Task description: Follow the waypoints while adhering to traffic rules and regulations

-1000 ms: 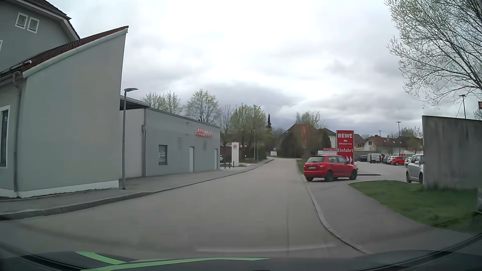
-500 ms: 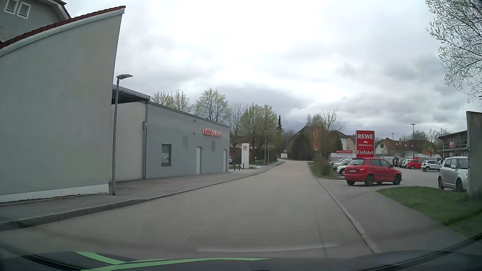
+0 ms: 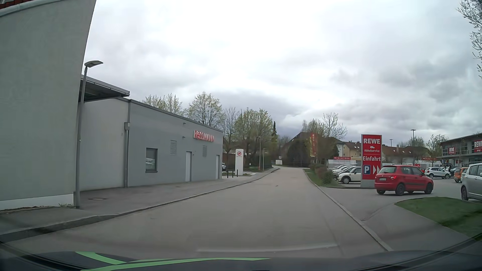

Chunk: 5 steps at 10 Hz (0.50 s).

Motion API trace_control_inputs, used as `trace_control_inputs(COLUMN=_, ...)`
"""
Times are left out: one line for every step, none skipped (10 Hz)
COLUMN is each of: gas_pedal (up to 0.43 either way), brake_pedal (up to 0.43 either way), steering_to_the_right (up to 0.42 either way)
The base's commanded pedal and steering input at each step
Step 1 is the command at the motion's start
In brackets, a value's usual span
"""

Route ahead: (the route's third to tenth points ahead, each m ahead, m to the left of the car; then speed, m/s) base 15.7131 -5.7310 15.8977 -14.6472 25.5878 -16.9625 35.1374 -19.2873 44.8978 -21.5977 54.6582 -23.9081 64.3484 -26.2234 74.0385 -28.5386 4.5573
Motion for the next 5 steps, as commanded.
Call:
trace_control_inputs(gas_pedal=0.000, brake_pedal=0.000, steering_to_the_right=0.074)
trace_control_inputs(gas_pedal=0.000, brake_pedal=0.000, steering_to_the_right=0.075)
trace_control_inputs(gas_pedal=0.000, brake_pedal=0.000, steering_to_the_right=0.076)
trace_control_inputs(gas_pedal=0.000, brake_pedal=0.000, steering_to_the_right=0.078)
trace_control_inputs(gas_pedal=0.000, brake_pedal=0.000, steering_to_the_right=0.085)
